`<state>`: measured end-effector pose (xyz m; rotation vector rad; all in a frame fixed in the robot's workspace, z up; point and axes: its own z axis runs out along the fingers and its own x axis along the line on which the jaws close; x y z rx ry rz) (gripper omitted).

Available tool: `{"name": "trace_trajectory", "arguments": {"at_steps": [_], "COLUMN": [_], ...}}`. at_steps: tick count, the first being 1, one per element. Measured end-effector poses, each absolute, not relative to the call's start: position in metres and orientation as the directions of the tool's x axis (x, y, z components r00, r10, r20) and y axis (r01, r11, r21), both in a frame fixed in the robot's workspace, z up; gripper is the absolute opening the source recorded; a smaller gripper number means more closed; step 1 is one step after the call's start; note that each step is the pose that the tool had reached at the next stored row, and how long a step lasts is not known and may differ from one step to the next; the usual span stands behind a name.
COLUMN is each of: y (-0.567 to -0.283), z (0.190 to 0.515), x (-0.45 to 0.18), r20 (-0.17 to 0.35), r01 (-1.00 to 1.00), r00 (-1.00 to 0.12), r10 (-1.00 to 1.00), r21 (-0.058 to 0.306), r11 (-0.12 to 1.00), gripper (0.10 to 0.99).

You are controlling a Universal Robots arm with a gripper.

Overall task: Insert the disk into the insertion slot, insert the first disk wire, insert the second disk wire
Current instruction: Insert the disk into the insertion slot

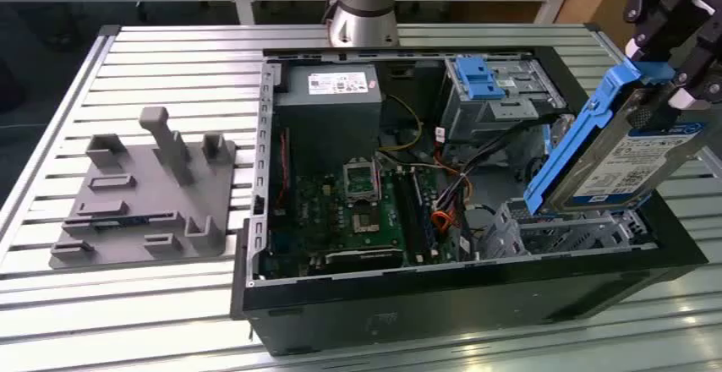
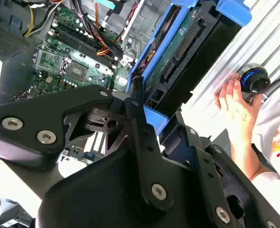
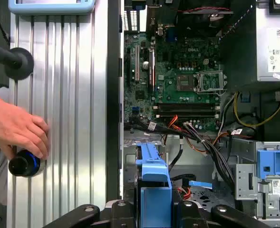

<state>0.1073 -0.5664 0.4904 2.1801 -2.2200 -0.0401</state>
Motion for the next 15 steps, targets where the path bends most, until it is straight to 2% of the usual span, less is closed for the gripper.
{"name": "trace_trajectory", "arguments": {"at_steps": [15], "y": [-0.5666], "z": [0.4904], "x": [0.1073], "r20": [-0.001], "r01": [-0.999], "r00": [-0.018], "r10": [-1.000], "r21": [0.039], "r11": [0.018], "gripper": [0.365]}}
